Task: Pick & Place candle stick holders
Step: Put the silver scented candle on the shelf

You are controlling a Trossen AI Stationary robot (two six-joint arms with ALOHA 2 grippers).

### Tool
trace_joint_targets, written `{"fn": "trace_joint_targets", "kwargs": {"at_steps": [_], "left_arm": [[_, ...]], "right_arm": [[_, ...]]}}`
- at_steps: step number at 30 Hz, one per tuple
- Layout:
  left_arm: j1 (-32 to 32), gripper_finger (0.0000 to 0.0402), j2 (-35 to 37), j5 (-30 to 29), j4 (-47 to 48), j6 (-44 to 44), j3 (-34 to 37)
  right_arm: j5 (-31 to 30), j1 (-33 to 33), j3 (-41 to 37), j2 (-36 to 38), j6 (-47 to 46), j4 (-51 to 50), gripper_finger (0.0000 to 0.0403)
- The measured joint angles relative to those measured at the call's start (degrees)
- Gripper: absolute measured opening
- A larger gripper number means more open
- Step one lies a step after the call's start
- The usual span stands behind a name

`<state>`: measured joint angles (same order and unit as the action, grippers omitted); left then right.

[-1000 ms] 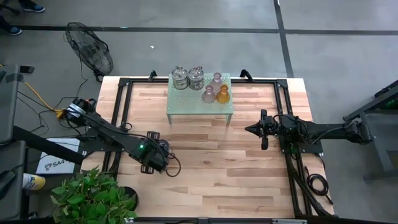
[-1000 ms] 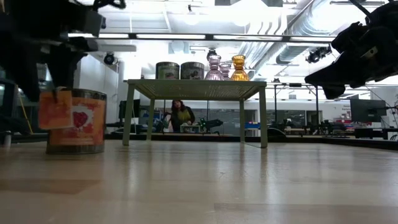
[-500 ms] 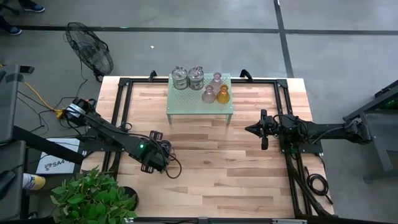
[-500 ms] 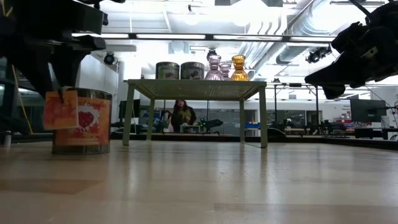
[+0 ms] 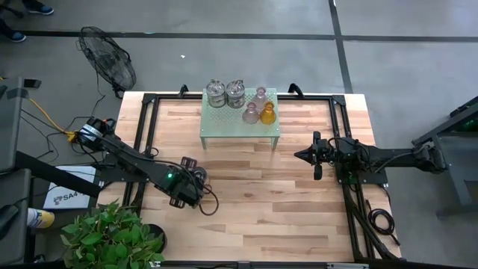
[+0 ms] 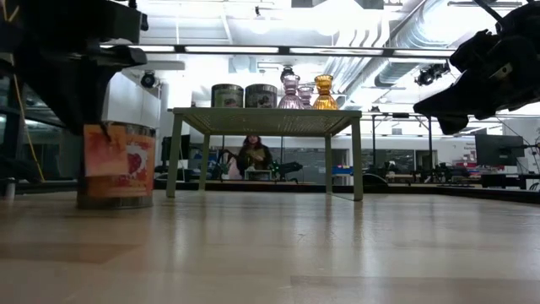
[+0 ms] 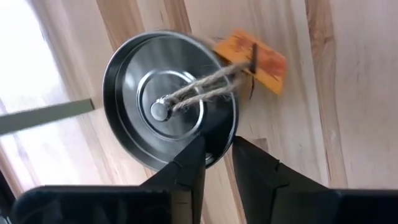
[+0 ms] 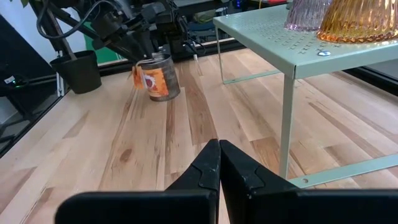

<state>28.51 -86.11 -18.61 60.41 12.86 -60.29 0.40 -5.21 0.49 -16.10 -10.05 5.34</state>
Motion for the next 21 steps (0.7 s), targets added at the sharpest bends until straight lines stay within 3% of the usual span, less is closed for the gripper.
{"fn": "trace_joint_targets", "kwargs": {"at_steps": [8, 21], "left_arm": [[0.0, 0.0008, 0.02, -0.04, -1.44, -1.09, -0.04], [0.02, 0.0001, -0.06, -0.23, -5.28, -6.5, -0.31]], "right_arm": [[-0.01, 0.01, 0.0, 0.0, -0.01, -0.01, 0.0001], [0.0, 0.0, 0.0, 0.0, 0.0, 0.0, 0.0001]]}}
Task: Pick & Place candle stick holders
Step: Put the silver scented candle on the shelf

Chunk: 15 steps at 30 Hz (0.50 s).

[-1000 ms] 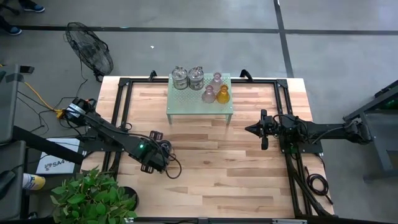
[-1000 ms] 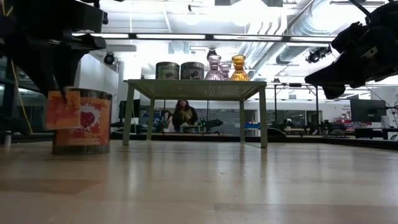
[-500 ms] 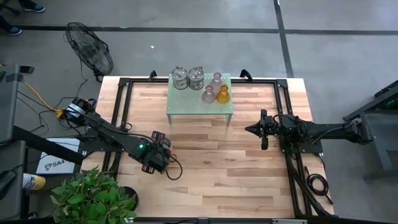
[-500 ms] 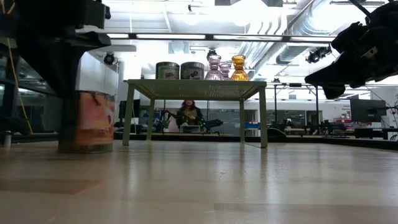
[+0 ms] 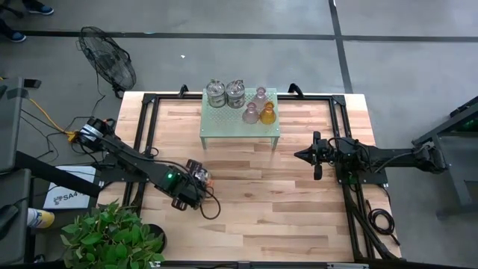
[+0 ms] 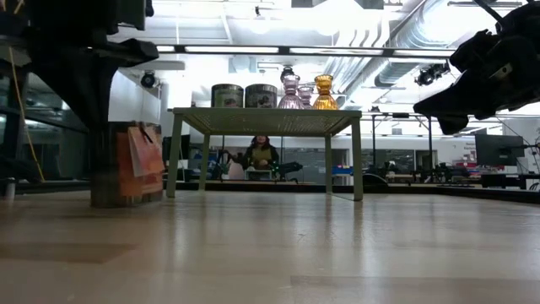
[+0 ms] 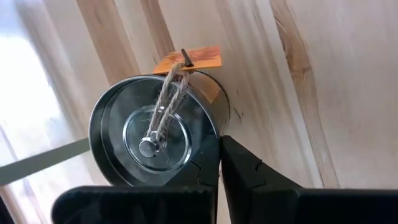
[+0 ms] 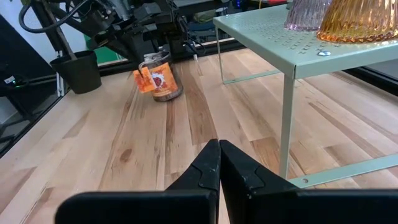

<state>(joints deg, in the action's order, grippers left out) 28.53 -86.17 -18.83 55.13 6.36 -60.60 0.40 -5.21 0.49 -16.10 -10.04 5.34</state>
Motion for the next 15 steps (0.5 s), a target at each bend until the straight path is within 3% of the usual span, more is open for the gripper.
{"fn": "trace_joint_targets", "kwargs": {"at_steps": [15], "left_arm": [[-0.07, 0.0, -0.16, 0.0, 1.6, -11.76, -10.32]], "right_arm": [[-0.01, 0.01, 0.0, 0.0, 0.0, 0.0, 0.0001]]}}
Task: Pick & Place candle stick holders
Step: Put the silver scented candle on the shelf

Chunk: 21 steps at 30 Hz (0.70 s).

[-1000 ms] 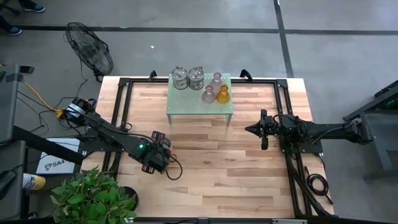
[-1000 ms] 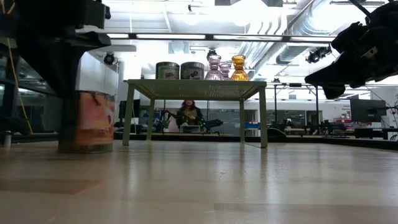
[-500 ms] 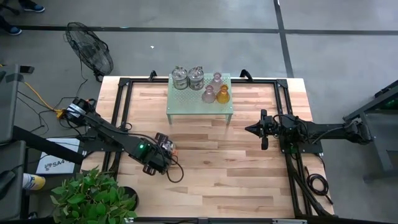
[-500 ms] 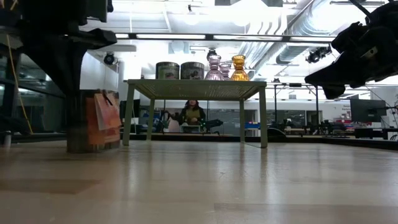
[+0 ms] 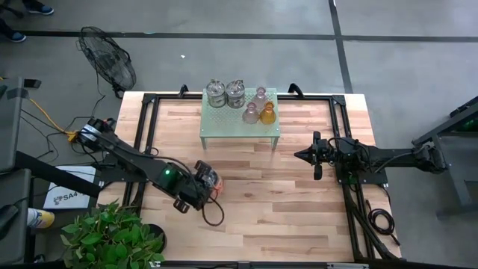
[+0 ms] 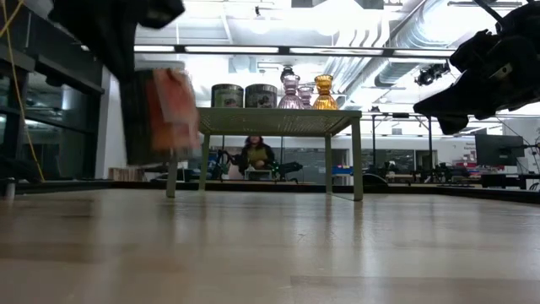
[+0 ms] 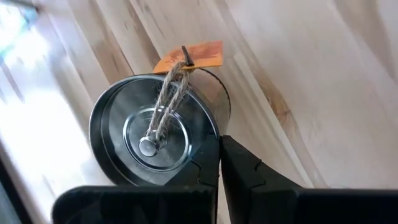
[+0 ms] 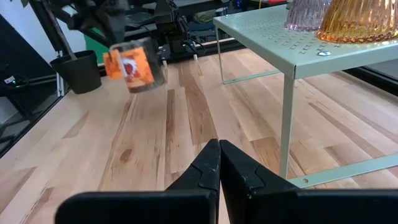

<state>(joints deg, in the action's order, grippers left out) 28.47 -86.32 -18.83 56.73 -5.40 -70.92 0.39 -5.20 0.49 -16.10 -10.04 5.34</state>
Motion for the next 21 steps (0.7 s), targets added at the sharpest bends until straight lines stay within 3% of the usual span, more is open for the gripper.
{"fn": "trace_joint_targets", "kwargs": {"at_steps": [8, 21], "left_arm": [[-3.95, 0.0, 0.12, 3.34, 4.7, -11.92, -8.9], [-21.15, 0.0, 0.17, 9.13, 7.32, -34.92, -18.87]], "right_arm": [[0.0, 0.0, 0.0, -0.02, -0.01, -0.01, 0.0001], [-0.01, 0.0, 0.0, -0.01, 0.0, -0.01, 0.0001]]}}
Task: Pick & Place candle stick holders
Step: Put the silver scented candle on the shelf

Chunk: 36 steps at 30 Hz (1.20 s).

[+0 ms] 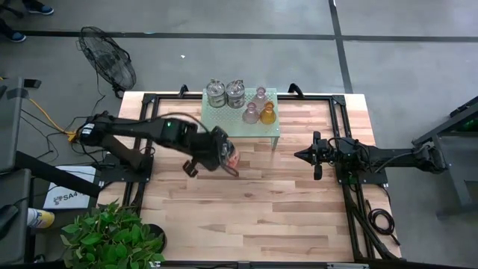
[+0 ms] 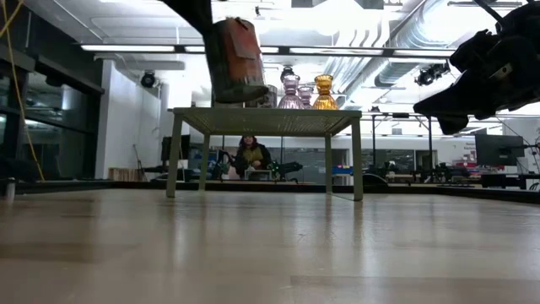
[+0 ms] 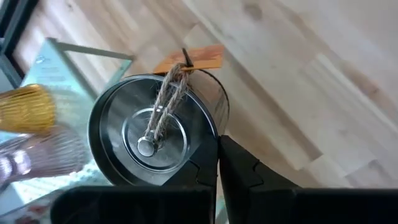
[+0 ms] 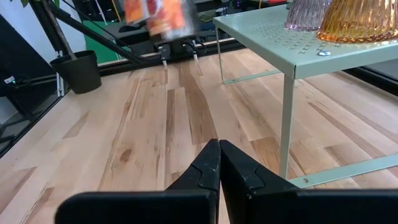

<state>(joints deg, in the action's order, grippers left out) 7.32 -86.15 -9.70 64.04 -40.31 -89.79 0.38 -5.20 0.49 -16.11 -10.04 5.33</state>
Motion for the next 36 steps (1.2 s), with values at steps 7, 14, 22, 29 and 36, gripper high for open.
{"fn": "trace_joint_targets", "kwargs": {"at_steps": [7, 14, 22, 29, 36], "left_arm": [[-5.29, 0.0, 0.0, 2.0, 1.36, -8.1, -4.44], [-11.38, 0.0, 0.0, 5.63, 4.22, -14.27, -6.63], [-18.56, 0.0, 0.0, 8.08, 5.71, -22.96, -6.63], [-22.86, 0.0, -0.62, 9.71, 7.37, -29.43, -6.63], [-26.06, 0.0, -3.29, 10.45, 6.57, -35.45, -6.85]], "right_arm": [[0.01, 0.01, 0.0, 0.01, 0.0, -0.01, 0.0001], [0.0, 0.0, -0.02, 0.01, -0.01, 0.0, 0.0001], [0.01, 0.0, -0.01, 0.01, 0.0, -0.01, 0.0001], [0.02, 0.01, -0.01, -0.01, -0.01, -0.01, 0.0001], [0.0, 0.01, -0.02, 0.01, 0.0, 0.01, 0.0001]]}}
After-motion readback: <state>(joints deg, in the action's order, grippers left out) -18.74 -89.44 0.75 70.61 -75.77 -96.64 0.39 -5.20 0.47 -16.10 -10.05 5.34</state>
